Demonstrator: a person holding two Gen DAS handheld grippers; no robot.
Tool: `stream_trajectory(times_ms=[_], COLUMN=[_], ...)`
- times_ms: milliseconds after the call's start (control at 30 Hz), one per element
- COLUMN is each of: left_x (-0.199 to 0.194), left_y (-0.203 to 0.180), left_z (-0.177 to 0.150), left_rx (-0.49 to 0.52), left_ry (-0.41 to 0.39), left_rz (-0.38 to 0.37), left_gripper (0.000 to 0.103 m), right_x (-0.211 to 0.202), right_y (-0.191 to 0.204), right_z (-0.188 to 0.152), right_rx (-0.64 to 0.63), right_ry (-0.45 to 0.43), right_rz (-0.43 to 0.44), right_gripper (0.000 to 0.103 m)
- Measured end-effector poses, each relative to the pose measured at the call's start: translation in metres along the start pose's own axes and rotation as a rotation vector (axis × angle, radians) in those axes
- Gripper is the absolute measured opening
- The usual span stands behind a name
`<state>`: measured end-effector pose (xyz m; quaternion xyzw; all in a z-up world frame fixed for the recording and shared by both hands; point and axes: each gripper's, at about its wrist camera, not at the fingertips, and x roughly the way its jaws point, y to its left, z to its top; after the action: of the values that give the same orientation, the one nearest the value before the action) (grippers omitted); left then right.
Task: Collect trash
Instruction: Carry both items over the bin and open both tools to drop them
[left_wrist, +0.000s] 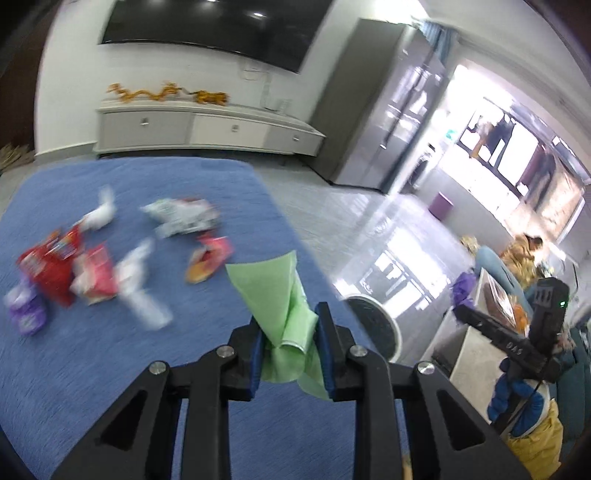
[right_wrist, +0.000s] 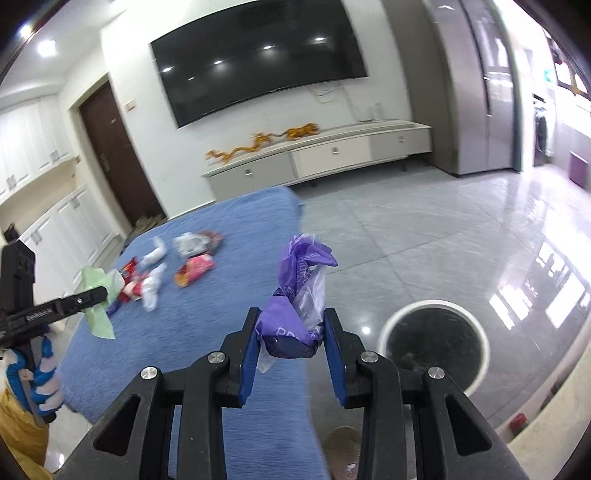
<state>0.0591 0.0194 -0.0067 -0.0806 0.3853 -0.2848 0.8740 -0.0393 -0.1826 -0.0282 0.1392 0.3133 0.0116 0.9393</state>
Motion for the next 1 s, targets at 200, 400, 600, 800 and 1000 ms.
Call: stream_trajectory(times_ms=[200,400,600,800,1000], left_x=[0.077,0.178,0.253,0.301,0.302], left_y=[-0.082,-0.150,-0.190,-0.213,-0.218], left_z=[0.032,0.044,0.048,0.048,0.049], left_rx=[0.105,0.152,0.172,0.167,0.156], left_ry=[0.085,0.198,0.278,0.330,0.321], left_rz=[-0.070,-0.120,-0.137,-0.183,-0.201], left_gripper=[0.024,0.026,0.033,0.052,0.057], right_x=[0.006,0.040,0.075,0.102,0.097], right_y=[-0.072,-0.139,-0.173,-0.193,-0.202], right_z=[-0.001,0.000,0.005,0.001,-0.002], right_rx=[0.102,0.190,0.215,0.224,0.243], right_ry=[0.016,0.102,0.174,0.233,0.246], right_rz=[-0.079,-0.136,-0.169,-0.219,-0.287], right_gripper=[0.031,0.031,0.031,0.047,0.052])
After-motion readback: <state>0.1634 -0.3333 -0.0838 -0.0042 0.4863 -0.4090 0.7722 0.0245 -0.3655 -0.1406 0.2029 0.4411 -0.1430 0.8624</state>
